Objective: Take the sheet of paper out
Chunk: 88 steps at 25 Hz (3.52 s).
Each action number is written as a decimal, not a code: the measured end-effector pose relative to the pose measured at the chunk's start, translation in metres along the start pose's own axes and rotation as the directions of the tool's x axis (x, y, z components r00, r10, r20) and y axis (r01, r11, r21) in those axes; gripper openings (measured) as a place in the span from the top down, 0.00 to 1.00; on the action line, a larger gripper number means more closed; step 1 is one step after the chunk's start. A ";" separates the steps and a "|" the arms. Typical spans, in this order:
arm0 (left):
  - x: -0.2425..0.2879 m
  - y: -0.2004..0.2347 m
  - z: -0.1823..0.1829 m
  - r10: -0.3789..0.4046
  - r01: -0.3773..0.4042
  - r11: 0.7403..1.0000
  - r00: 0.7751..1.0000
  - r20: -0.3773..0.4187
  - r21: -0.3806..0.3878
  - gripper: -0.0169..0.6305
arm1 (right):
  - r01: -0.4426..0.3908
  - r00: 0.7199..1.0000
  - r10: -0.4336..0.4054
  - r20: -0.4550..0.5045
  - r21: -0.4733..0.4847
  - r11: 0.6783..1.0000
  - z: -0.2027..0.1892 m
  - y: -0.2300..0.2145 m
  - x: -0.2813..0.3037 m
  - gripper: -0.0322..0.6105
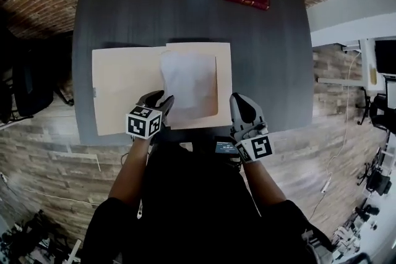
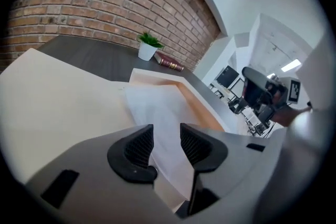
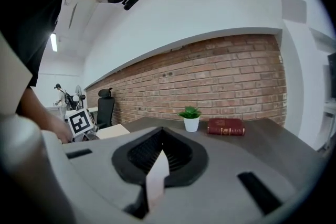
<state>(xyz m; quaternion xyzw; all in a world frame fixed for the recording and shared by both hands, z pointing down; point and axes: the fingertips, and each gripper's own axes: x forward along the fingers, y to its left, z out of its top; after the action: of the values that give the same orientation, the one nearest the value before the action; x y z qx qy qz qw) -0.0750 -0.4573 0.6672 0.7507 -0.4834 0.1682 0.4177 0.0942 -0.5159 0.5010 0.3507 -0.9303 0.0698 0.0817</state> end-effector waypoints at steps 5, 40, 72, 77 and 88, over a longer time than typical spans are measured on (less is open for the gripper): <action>0.019 0.018 -0.015 0.131 -0.128 0.991 0.988 -0.081 0.044 0.74 | -0.066 0.997 0.066 -0.041 0.014 0.998 -0.018 -0.024 0.012 0.95; 0.003 0.069 -0.023 0.454 -0.439 0.890 0.873 -0.178 0.122 0.98 | -0.264 0.962 0.265 -0.064 0.029 0.964 -0.041 -0.054 0.033 0.95; -0.270 -0.003 0.077 0.519 -0.545 0.826 0.637 0.570 -0.142 0.98 | -0.226 0.957 0.243 0.157 -0.117 0.967 0.055 0.008 -0.034 0.95; -0.300 -0.041 0.048 0.442 -0.506 0.852 0.561 0.700 -0.132 0.98 | -0.189 0.961 0.204 0.186 -0.096 0.977 0.065 0.038 -0.085 0.95; -0.338 -0.129 -0.034 0.323 -0.506 0.861 0.451 0.832 -0.060 0.98 | -0.133 0.974 0.150 0.168 -0.108 0.985 0.049 0.086 -0.188 0.95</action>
<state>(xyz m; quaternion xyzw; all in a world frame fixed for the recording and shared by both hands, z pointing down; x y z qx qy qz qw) -0.1193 -0.2089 0.4054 0.6359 -0.7696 -0.0555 0.0142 0.1712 -0.3410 0.4089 0.2838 -0.9588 -0.0003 0.0107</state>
